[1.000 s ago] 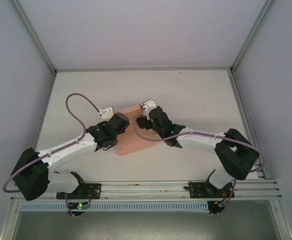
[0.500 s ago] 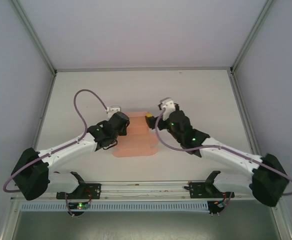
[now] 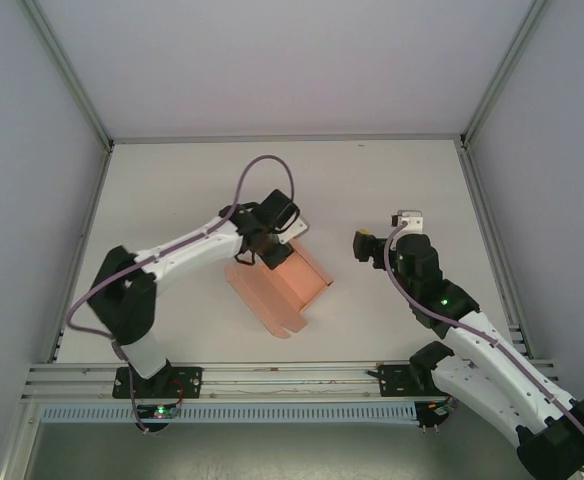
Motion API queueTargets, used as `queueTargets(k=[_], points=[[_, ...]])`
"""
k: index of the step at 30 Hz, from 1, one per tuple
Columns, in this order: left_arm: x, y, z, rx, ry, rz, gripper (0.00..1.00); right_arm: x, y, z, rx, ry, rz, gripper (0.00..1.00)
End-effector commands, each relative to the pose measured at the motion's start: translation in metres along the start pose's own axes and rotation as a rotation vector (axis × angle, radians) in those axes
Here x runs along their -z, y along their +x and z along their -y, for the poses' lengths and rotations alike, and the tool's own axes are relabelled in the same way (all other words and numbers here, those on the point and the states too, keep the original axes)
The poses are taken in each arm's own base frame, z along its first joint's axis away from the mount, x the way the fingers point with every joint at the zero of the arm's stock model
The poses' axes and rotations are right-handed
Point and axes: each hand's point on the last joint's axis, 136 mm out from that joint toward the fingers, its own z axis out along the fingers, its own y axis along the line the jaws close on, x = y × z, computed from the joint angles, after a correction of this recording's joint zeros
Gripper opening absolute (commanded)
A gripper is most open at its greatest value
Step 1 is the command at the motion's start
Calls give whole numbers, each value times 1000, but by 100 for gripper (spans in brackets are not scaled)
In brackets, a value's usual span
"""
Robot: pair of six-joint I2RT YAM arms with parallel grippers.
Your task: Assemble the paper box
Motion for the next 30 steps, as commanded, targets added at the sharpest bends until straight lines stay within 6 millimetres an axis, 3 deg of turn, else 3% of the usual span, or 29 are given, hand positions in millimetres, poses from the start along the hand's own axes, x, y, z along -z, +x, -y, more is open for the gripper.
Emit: queueTargets(k=[1,8,10,14,16,23,24,25,30], points=[[-6,27,2,-166,57,-188,0,-1,36,15,9,36,-129,98],[-32,17,-7,-225,-9,-345,1,-2,44,21,7,33,-150,99],[-39,14,-7,-239,-36,-361,17,-2,45,24,7,43,-150,98],[-52,16,2,-282,-24,-397,22,-2,46,27,-3,46,-153,98],[-52,14,4,-288,-16,-395,35,-2,47,26,-6,34,-156,98],[-25,-9,15,-286,34,-274,77,-6,49,13,21,-47,-167,99],[-19,-14,19,-285,48,-247,94,-6,48,11,25,-56,-164,99],[-12,-18,22,-286,61,-218,100,-6,48,9,29,-65,-166,98],[25,-45,31,-263,83,-38,100,-10,43,-8,80,-150,-159,98]])
